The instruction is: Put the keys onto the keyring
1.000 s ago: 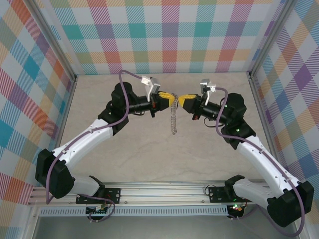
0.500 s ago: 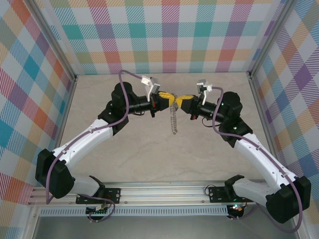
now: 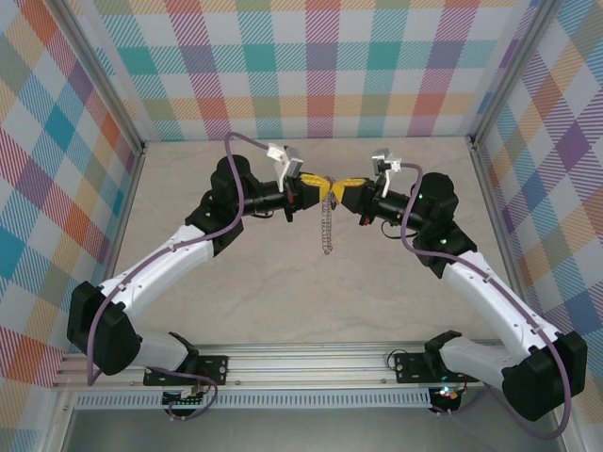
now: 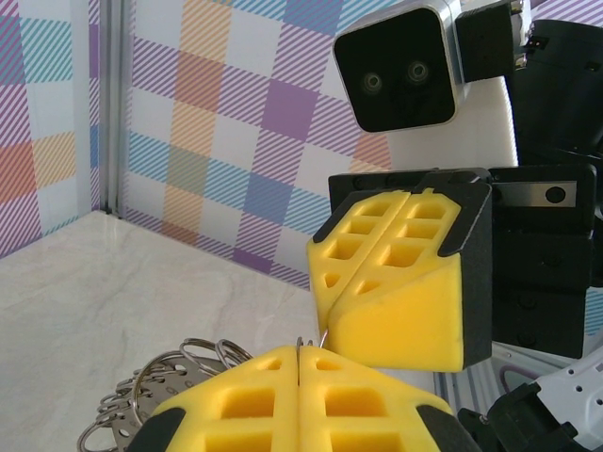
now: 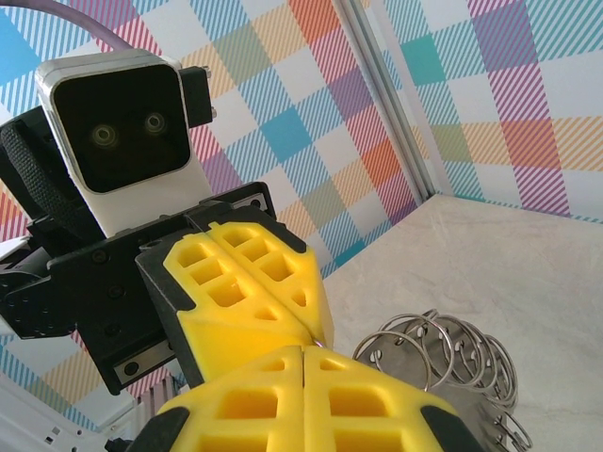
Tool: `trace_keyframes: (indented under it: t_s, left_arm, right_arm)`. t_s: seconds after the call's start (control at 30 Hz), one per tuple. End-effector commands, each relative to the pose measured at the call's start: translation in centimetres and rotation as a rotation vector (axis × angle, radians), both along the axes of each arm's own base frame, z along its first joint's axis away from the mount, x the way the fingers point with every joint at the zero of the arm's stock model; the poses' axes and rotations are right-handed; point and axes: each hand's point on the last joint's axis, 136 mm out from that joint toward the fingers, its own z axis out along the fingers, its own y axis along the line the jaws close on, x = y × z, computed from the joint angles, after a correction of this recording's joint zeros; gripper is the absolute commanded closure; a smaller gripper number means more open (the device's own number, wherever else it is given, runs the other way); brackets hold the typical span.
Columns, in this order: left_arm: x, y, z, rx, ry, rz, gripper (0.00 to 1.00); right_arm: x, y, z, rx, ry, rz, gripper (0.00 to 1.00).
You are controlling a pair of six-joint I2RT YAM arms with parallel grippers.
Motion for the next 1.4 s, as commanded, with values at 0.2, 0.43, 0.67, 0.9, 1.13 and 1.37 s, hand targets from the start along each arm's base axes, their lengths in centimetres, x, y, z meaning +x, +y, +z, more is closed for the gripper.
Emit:
trace_keyframes:
  t_s: [0.2, 0.43, 0.67, 0.9, 1.13, 1.37]
  left_arm:
    - [-0.9, -0.3, 2.2, -0.054, -0.062, -0.027, 1.00]
    - [-1.3, -0.3, 2.1, -0.053, -0.060, -0.041, 1.00]
    - [-1.4, -0.1, 2.4, -0.066, -0.070, -0.032, 1.00]
    - [-1.7, 0.1, 3.0, -0.081, -0.077, -0.034, 1.00]
    - [-1.6, 0.3, 3.3, -0.091, -0.080, -0.020, 1.00]
    - [-1.3, 0.4, 3.8, -0.119, -0.082, 0.002, 1.00]
  right_arm:
    - [0.2, 0.1, 2.0, 0.027, -0.064, -0.009, 1.00]
    - [0.8, -0.1, 1.9, 0.027, -0.062, -0.031, 1.00]
    - [1.4, -0.8, 1.1, 0.021, -0.033, -0.059, 1.00]
    - [1.8, -1.6, -0.1, 0.024, 0.012, -0.075, 1.00]
    - [1.6, -1.2, -0.6, 0.020, 0.036, -0.043, 1.00]
    - [1.1, -0.7, -1.0, 0.025, 0.061, 0.009, 1.00]
